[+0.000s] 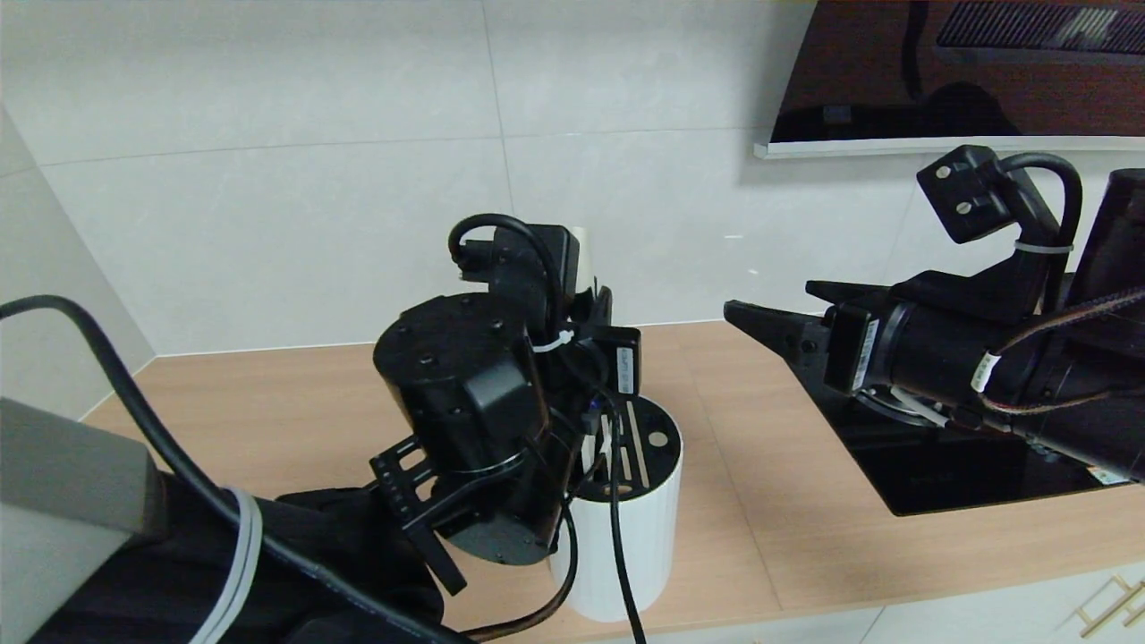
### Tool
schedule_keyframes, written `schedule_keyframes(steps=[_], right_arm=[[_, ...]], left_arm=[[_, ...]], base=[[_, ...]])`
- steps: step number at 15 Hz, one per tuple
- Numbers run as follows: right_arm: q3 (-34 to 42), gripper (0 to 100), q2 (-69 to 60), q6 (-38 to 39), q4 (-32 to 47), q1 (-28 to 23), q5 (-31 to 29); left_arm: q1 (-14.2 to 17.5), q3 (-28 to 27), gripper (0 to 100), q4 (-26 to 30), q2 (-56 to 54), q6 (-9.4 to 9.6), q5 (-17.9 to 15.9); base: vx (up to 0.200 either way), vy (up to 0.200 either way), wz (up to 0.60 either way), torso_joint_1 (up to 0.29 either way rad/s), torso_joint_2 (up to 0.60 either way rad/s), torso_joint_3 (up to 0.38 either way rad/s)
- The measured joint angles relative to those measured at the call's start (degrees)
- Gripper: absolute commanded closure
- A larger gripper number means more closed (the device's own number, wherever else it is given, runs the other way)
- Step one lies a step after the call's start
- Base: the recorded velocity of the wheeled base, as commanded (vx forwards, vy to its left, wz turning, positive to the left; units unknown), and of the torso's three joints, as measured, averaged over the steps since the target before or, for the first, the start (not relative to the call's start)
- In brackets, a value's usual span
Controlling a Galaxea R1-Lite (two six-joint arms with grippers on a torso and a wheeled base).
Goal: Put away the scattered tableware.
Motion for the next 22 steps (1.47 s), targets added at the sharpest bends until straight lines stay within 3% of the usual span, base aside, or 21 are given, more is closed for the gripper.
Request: schedule_keyframes(steps=[3, 22], right_arm=[[0.0, 0, 0.0, -0.04, 0.05, 0.0, -0.02], [0.16, 0, 1.11, -0.09, -0.16, -0.01, -0.02]], left_arm=[[-1.02, 1.24, 100, 0.35, 1.55, -0.9, 0.01], [-1.9, 1.07, 100, 1.12, -3.06, -1.1, 1.8]], base=[[0.0, 0.0, 0.0, 0.0, 0.0, 0.0], [0.0, 0.0, 0.0, 0.0, 0.0, 0.0]])
